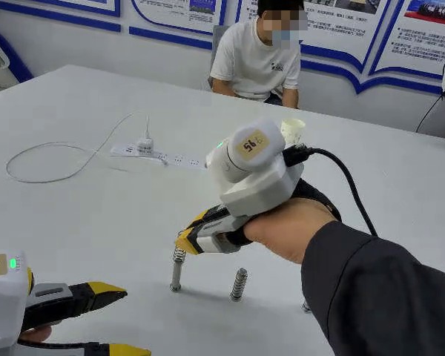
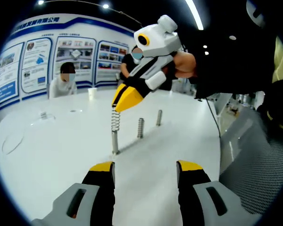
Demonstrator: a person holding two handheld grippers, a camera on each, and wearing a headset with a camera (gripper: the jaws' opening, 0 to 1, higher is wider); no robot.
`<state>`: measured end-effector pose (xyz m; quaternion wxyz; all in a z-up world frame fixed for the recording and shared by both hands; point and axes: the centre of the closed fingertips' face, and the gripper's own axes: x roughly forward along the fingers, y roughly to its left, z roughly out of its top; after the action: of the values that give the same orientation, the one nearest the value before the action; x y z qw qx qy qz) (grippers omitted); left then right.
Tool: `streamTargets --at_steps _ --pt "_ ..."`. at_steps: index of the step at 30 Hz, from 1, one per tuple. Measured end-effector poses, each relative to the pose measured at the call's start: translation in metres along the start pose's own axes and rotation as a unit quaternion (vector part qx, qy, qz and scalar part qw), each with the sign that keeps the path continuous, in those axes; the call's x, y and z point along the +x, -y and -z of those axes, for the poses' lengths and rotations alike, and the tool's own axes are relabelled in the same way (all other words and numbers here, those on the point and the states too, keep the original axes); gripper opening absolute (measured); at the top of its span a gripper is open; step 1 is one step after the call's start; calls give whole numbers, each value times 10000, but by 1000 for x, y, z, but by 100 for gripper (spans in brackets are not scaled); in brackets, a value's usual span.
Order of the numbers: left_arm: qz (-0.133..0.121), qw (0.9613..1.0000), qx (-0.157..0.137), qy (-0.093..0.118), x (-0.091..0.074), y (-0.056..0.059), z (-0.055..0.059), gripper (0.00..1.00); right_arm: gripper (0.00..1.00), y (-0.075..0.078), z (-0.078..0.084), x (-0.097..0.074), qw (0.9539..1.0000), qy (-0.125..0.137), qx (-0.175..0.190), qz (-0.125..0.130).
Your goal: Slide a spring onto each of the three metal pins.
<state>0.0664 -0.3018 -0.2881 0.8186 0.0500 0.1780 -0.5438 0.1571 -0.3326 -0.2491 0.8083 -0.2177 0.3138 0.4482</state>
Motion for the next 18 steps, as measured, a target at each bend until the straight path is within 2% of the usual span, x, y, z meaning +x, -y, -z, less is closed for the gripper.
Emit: streamTargets --at_steps 18 --pt "3 10000 -52 -18 0 -2 3 53 12 2 11 15 9998 -181 10 -29"
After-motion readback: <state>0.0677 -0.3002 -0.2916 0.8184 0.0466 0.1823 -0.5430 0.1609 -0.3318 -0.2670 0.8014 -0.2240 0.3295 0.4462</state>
